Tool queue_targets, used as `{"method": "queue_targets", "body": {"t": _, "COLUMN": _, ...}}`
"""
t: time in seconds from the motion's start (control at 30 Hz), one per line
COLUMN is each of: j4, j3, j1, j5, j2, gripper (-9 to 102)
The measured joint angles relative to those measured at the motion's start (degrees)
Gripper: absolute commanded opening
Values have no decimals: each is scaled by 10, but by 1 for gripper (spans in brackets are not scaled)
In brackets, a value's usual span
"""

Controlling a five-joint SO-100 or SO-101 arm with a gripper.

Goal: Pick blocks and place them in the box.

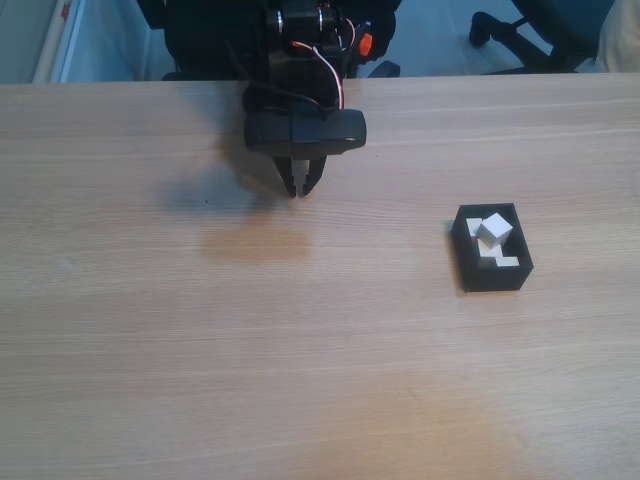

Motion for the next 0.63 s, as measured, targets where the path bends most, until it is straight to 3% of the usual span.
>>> {"method": "queue_targets", "body": {"t": 0.63, "j4": 0, "j3": 0, "j1": 6, "j5": -4, "j2": 0, "gripper": 0}}
